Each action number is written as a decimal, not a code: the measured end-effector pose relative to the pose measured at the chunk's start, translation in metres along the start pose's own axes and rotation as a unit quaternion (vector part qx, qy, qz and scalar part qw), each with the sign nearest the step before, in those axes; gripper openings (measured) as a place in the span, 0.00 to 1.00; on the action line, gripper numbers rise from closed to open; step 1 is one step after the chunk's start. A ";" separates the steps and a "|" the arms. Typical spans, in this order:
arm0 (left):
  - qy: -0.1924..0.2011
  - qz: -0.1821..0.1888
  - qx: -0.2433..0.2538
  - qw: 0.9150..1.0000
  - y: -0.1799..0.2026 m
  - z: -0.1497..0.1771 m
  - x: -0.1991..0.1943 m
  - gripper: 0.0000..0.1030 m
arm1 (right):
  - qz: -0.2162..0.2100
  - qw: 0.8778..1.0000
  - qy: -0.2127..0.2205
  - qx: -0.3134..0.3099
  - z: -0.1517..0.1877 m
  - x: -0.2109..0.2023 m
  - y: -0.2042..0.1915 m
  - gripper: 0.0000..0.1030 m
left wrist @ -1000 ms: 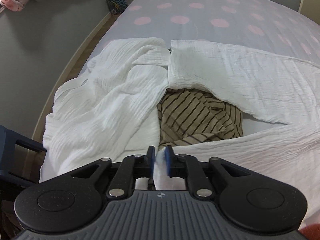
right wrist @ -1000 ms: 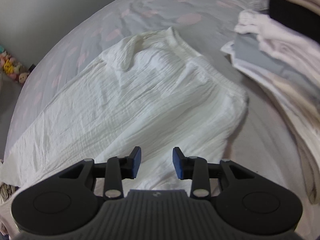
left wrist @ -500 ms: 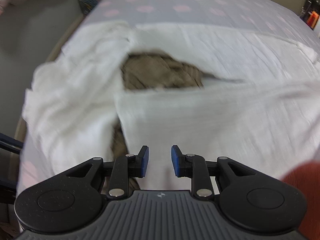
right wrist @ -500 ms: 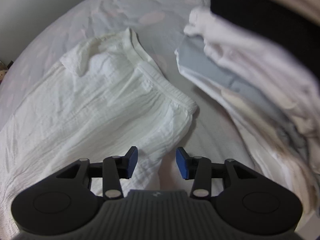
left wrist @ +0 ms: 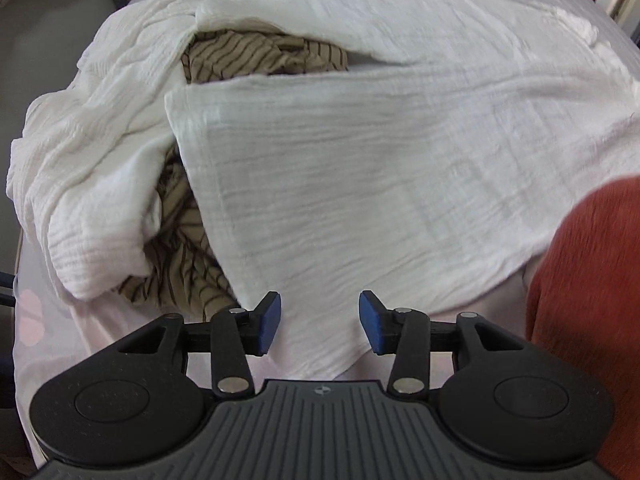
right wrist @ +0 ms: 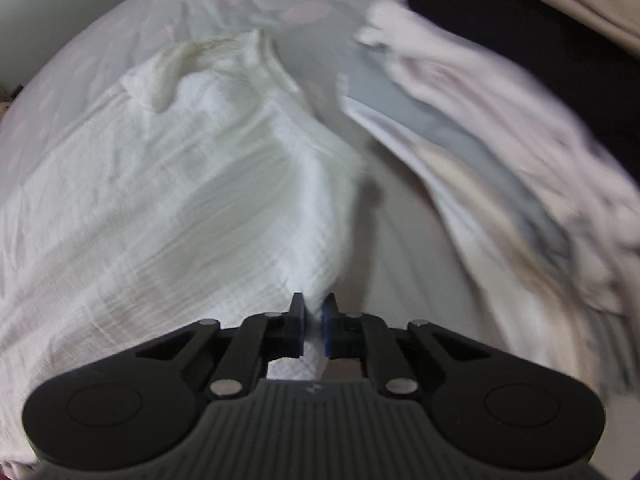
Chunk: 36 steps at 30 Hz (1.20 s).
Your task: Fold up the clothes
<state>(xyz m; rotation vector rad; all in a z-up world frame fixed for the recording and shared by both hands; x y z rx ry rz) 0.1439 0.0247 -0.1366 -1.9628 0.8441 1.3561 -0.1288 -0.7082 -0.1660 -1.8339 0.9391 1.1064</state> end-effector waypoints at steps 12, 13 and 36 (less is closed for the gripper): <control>-0.022 -0.002 0.091 0.996 0.033 0.014 0.015 0.50 | -0.033 0.999 -0.003 0.007 0.015 -0.005 0.006 0.31; -0.024 -0.005 0.098 0.995 0.035 0.015 0.017 0.50 | -0.034 0.999 -0.004 0.006 0.016 -0.005 0.006 0.33; -0.080 -0.025 0.111 0.990 0.033 0.024 0.043 0.05 | -0.043 0.998 -0.042 -0.010 0.030 0.011 -0.009 0.14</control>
Point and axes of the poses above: each gripper's, at about its wrist camera, not at the fingertips, and x roughly the way its jaws point, y to its right, z to its underside, the point moved 3 cm from there along x, roughly the way its jaws point, and after that the axes turned 12 degrees about x, right-handed, at the moved point
